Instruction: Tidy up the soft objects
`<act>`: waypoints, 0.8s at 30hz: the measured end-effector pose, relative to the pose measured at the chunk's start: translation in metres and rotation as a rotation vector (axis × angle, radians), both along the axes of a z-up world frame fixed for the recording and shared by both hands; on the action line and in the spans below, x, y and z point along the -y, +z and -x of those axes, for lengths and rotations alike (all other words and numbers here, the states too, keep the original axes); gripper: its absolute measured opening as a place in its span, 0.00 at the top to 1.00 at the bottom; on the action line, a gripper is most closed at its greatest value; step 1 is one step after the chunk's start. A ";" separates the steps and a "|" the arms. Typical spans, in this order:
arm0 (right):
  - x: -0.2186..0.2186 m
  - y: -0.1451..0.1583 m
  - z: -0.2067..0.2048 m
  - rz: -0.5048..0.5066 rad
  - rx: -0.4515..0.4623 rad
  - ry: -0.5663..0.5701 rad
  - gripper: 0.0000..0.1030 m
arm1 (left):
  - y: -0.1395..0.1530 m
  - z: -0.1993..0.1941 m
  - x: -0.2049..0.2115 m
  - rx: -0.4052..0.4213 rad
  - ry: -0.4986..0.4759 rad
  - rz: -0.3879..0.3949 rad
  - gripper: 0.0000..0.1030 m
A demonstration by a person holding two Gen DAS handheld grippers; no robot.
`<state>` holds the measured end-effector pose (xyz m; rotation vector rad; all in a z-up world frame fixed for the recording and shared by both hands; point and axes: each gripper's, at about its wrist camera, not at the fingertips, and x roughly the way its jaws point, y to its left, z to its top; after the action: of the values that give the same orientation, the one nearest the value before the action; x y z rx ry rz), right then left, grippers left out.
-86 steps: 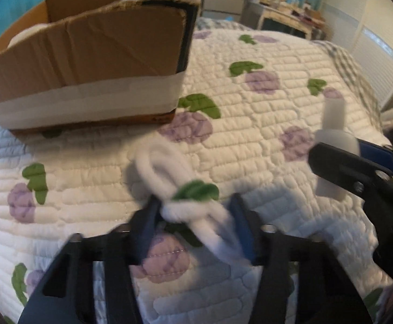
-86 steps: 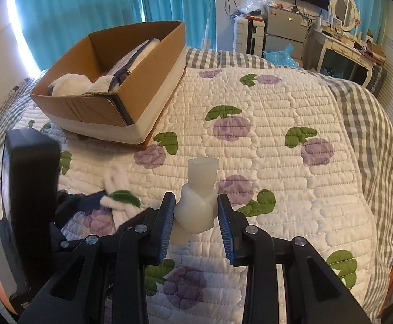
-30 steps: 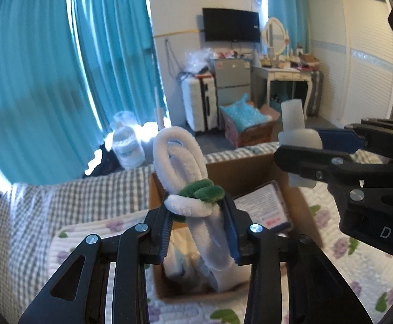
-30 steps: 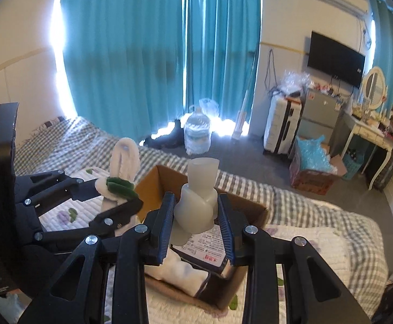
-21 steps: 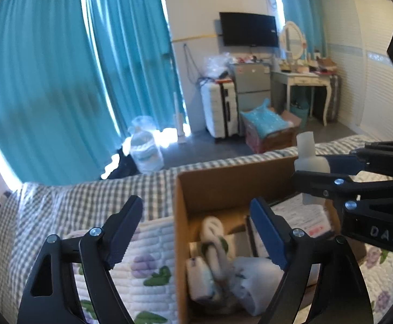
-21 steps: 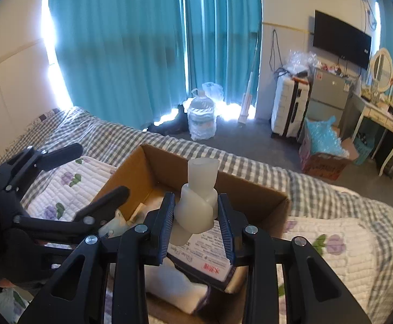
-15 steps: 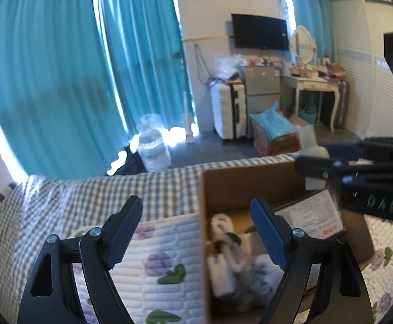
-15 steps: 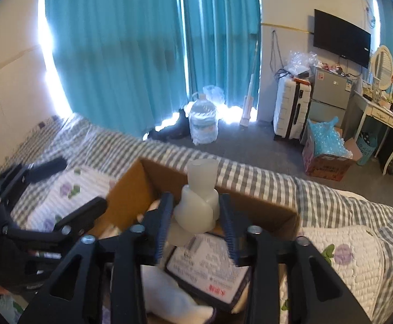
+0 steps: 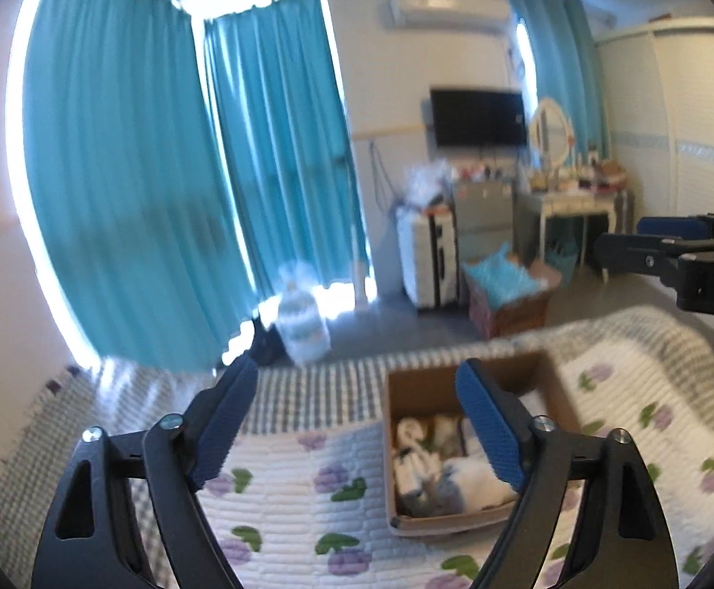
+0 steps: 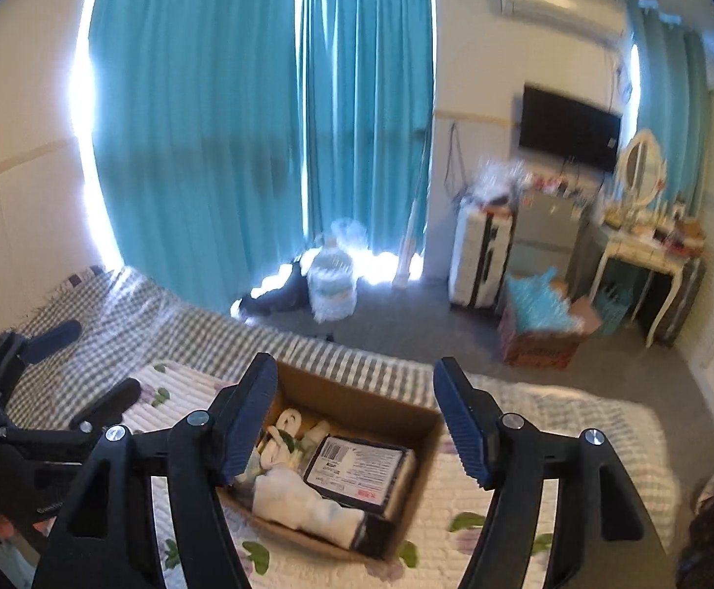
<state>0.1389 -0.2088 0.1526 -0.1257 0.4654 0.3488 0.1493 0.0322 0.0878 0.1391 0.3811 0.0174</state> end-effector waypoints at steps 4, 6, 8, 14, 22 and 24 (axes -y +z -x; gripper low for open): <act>0.013 0.045 0.059 -0.015 0.092 -0.029 0.26 | 0.045 0.055 0.002 0.115 -0.005 0.024 0.00; 0.021 0.060 0.097 0.006 0.172 -0.068 0.21 | 0.057 0.077 0.002 0.164 -0.022 0.035 0.00; 0.028 0.067 0.130 -0.001 0.247 -0.086 0.04 | 0.067 0.098 0.003 0.208 -0.024 0.043 0.00; 0.037 0.052 0.190 -0.048 0.349 -0.088 0.00 | 0.056 0.137 0.000 0.281 -0.019 0.075 0.00; 0.032 -0.040 0.180 -0.114 0.300 -0.107 0.00 | -0.011 0.138 -0.003 0.290 0.011 0.142 0.00; 0.030 -0.076 0.163 -0.135 0.248 -0.111 0.00 | -0.033 0.131 -0.003 0.276 0.037 0.125 0.00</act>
<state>-0.0238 -0.2386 0.0763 -0.0110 0.2014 0.2501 0.0181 0.0351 0.0544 0.0052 0.1085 0.0488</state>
